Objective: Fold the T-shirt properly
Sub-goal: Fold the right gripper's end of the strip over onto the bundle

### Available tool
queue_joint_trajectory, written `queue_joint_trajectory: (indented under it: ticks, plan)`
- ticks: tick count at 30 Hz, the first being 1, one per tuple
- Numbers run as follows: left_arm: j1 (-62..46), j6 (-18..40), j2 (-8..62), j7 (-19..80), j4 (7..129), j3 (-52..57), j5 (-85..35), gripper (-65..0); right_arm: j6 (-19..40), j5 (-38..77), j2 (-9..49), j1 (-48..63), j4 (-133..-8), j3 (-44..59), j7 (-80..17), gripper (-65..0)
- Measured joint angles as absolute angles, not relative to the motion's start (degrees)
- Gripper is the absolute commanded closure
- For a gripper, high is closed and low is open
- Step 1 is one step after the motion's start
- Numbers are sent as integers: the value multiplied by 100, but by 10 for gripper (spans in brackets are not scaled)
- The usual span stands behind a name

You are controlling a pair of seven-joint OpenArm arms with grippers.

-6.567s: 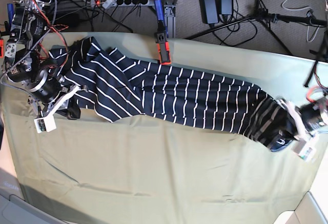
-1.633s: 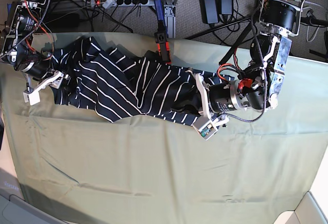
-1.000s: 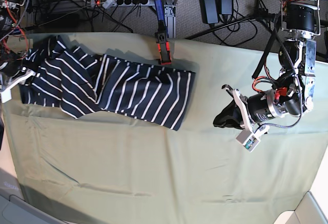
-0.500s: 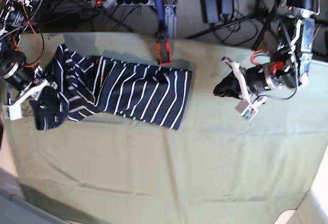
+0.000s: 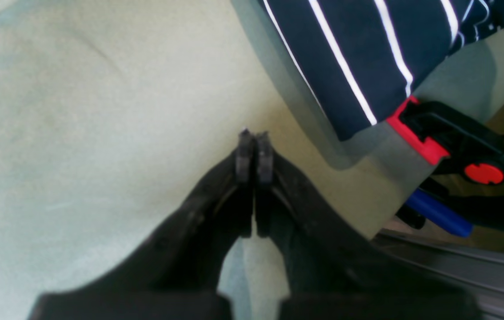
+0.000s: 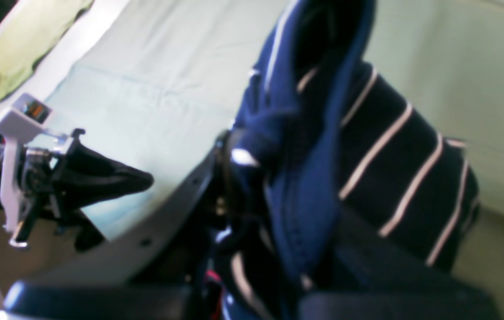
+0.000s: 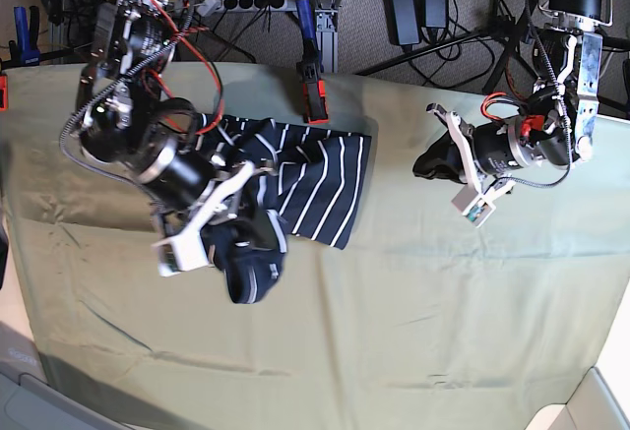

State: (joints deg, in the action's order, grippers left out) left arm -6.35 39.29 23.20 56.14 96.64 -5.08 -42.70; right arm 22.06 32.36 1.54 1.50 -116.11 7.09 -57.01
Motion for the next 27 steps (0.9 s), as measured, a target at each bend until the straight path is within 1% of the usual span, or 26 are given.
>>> queue_joint_trajectory:
  ticks: [4,5,7,8,9,10,15,20,24,27]
  plan:
    - [-635,3929,2320,5616,9664,-508,-4265,0,2204,2873,16,-43,-11120,222,-5660,0]
    - [-635,3929,2331,5618,9664,-508,-4270,0,2206,2842,12,-64,-10965,134,-5658,-8]
    - [-635,3929,2418,5625,9664,-510,-4270,0,2206,2842,14,-62,-10715,-73,-5658,-219]
    - [-635,3929,2482,5634,9664,-508,-4272,0,2204,2856,14,-62,-10615,-161,-5660,-305]
    - [-635,3929,2539,5634,9664,-508,-4272,0,2204,2858,14,-62,-10534,-231,-5662,-364]
    - [-635,3929,2576,5634,9664,-508,-4272,0,2206,2849,12,-62,-10486,-272,-5662,-385]
    - [-633,3929,2622,5627,9664,-508,-4318,0,2204,2847,16,-99,-10477,-102,-5537,-385]
    - [-637,3929,2768,5651,9723,-519,-4309,0,2204,2847,14,-589,-10488,576,-5527,-385]
    - [-648,3931,2971,5695,10276,-519,-4296,0,2206,2683,32,-1037,-10499,1234,-5441,-384]
    - [-648,3931,2982,5730,10923,-519,-4431,0,2206,2290,224,-1313,-10368,1619,-5037,-380]
